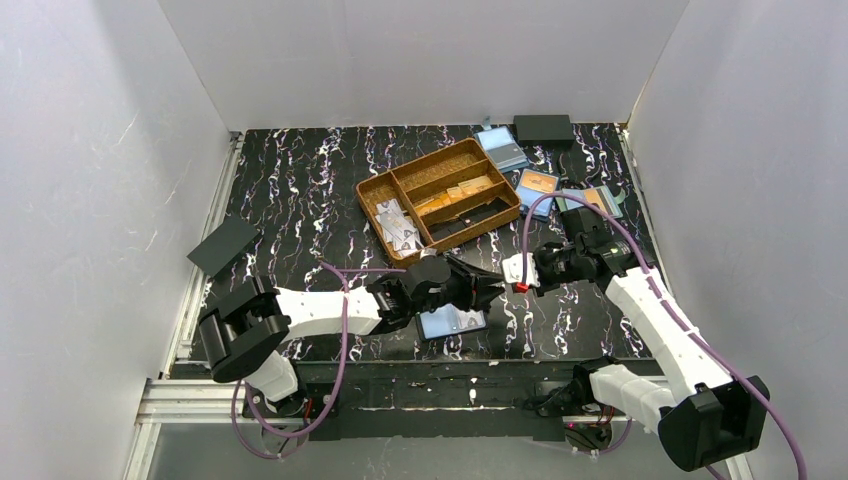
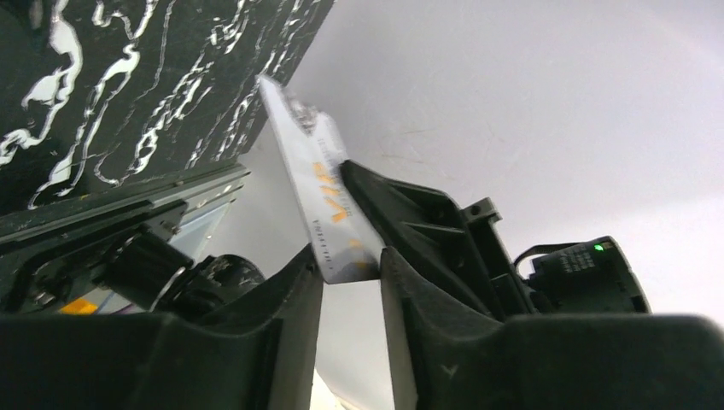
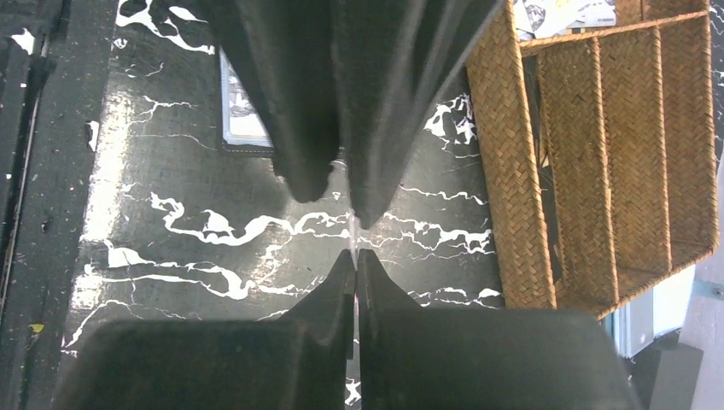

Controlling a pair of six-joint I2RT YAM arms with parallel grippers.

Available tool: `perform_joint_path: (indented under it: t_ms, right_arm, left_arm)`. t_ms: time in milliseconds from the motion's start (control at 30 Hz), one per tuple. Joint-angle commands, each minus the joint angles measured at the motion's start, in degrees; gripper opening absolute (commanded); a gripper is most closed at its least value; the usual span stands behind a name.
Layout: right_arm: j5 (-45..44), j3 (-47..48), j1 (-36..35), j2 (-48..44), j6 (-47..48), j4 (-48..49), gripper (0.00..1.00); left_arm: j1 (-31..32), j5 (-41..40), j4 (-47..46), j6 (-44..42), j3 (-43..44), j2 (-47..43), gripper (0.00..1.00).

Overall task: Take the credit cards out of the card holder
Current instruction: Place the credit card in the storage box.

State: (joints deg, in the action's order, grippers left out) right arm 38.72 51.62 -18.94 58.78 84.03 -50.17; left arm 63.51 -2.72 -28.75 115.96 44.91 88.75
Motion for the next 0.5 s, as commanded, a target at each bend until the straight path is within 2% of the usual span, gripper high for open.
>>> perform_joint_path:
  t_ms: [0, 33, 133, 333, 367, 400, 467]
  right_arm:
    - [1.3, -0.4, -0.6, -1.4, 2.0, 0.4, 0.01]
    - [1.7, -0.4, -0.6, -1.5, 3.1, -0.4, 0.01]
    - [3.5, -0.3, -0.6, -1.9, 5.9, -3.0, 0.01]
    - [5.2, -0.1, -0.6, -2.6, 7.4, -4.8, 0.05]
    - [5.2, 0.0, -0.6, -2.6, 7.4, -4.9, 0.09]
    - [5.2, 0.0, -0.6, -2.8, 7.3, -5.0, 0.19]
    - [5.3, 0.3, -0.6, -3.2, 6.3, -5.0, 0.45]
  left_arm:
    - [0.3, -1.9, 0.3, 0.6, 1.6, -0.2, 0.2]
    - [0.3, -2.1, 0.3, 0.5, 1.5, -0.2, 0.13]
    - [0.3, -2.4, 0.2, 0.7, 0.5, -0.3, 0.0]
    - [0.3, -3.7, -0.8, -1.3, -1.7, -1.9, 0.0]
    - [0.3, -4.4, -1.0, -1.9, -2.2, -2.7, 0.0]
    - [0.3, -5.0, -1.1, -2.7, -2.7, -3.5, 0.0]
    - [0.2, -5.8, -1.2, -4.5, -3.8, -5.0, 0.0]
